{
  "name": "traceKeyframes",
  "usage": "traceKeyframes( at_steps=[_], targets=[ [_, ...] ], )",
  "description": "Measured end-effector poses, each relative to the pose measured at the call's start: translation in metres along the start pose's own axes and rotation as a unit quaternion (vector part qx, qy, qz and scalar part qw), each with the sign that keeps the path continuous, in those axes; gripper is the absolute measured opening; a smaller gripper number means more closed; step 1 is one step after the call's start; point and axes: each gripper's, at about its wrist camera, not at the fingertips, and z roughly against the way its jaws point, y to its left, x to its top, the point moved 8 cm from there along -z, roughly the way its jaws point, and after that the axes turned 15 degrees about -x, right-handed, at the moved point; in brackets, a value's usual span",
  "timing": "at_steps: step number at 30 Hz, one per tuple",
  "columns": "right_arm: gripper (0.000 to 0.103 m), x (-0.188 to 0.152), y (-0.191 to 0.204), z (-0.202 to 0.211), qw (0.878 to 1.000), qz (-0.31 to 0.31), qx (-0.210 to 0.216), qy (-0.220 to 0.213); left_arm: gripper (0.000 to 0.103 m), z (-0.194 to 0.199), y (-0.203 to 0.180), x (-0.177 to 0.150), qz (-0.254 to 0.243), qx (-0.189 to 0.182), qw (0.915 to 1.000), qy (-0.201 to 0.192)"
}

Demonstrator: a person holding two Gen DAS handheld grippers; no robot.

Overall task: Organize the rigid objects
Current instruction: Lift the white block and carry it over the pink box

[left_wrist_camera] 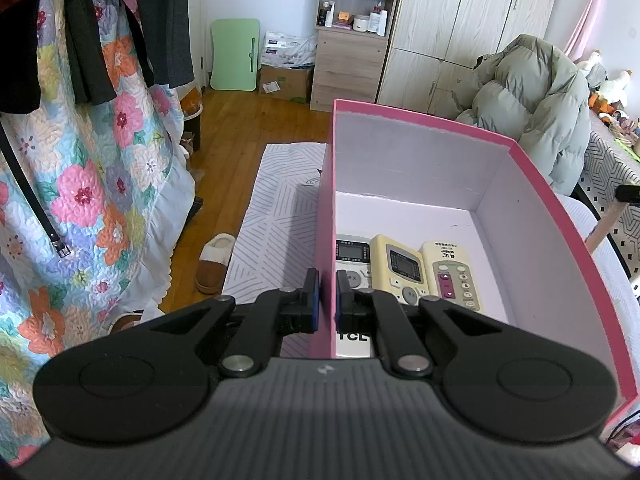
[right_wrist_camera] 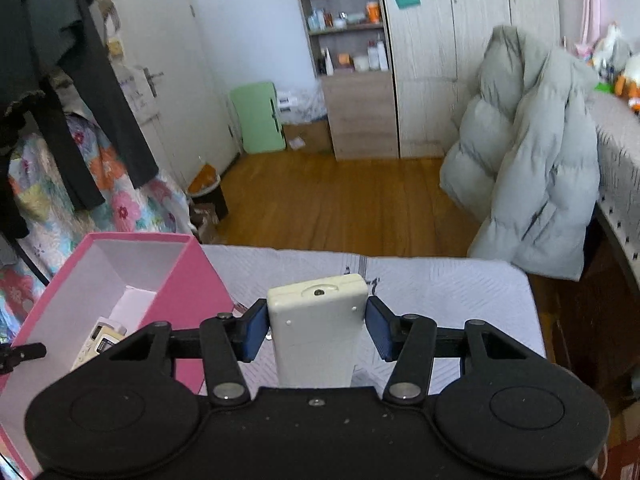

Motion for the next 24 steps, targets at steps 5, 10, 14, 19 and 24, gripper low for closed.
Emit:
traceKeyframes(
  at_steps=[5, 10, 14, 19, 24],
  targets=[
    [0.058, 0.008, 0.006, 0.023, 0.999, 0.026, -0.006, -0.037, 0.006, -0.001, -0.001, -0.002, 0.001, -0.001, 1.0000, 0.001],
    [0.058, 0.018, 0.026, 0.047, 0.996, 0.038, 0.036, -0.073, 0.006, -0.002, -0.003, -0.003, -0.003, -0.003, 1.0000, 0.002],
    [0.058, 0.035, 0.050, 0.075, 0.991, 0.049, 0.066, -0.106, 0.007, -0.002, -0.003, -0.004, -0.001, -0.006, 1.0000, 0.003],
    [0.058, 0.054, 0.091, 0.111, 0.980, 0.077, 0.116, -0.140, 0.008, -0.002, 0.000, -0.001, 0.003, -0.015, 0.9999, 0.005],
    [0.058, 0.049, 0.140, 0.102, 0.974, 0.095, 0.183, -0.091, 0.008, -0.002, 0.000, -0.002, 0.004, -0.017, 0.9998, 0.003]
  ],
)
